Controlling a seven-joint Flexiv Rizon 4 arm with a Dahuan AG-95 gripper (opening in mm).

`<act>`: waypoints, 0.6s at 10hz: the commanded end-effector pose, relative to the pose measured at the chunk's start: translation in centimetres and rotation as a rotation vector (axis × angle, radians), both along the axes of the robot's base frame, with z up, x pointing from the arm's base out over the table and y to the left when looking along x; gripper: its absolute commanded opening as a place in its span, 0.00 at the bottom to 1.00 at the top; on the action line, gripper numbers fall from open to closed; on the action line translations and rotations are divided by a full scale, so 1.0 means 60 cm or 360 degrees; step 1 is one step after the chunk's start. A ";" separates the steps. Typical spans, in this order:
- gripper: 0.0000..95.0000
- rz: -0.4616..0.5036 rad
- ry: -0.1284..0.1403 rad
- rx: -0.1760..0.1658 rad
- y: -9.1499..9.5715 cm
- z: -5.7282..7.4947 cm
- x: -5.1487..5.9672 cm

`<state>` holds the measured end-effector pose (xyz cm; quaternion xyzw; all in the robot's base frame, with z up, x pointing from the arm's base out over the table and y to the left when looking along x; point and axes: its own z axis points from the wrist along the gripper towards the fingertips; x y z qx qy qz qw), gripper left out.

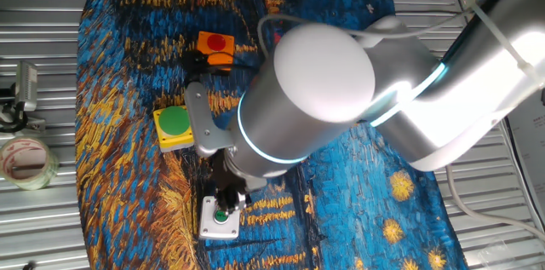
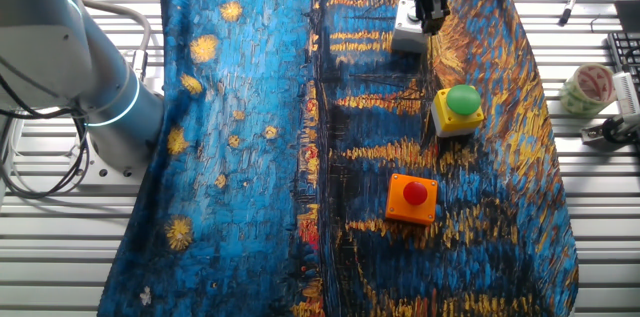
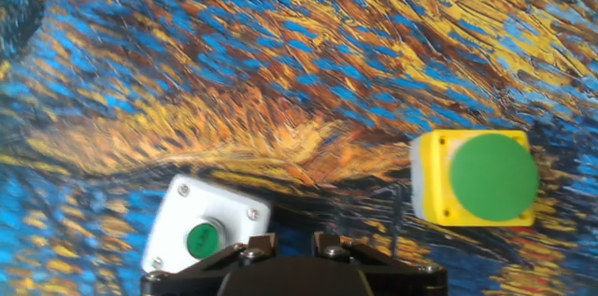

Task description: Press three buttons from left to right in sequence

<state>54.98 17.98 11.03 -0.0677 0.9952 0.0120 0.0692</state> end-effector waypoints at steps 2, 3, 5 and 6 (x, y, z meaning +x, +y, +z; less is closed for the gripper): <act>0.40 -0.0035 0.0000 -0.0003 0.018 0.000 0.000; 0.40 -0.0042 0.0001 -0.0003 0.023 0.000 0.000; 0.40 -0.0047 0.0001 -0.0002 0.026 -0.001 0.000; 0.40 -0.0050 0.0002 0.0001 0.027 -0.001 0.000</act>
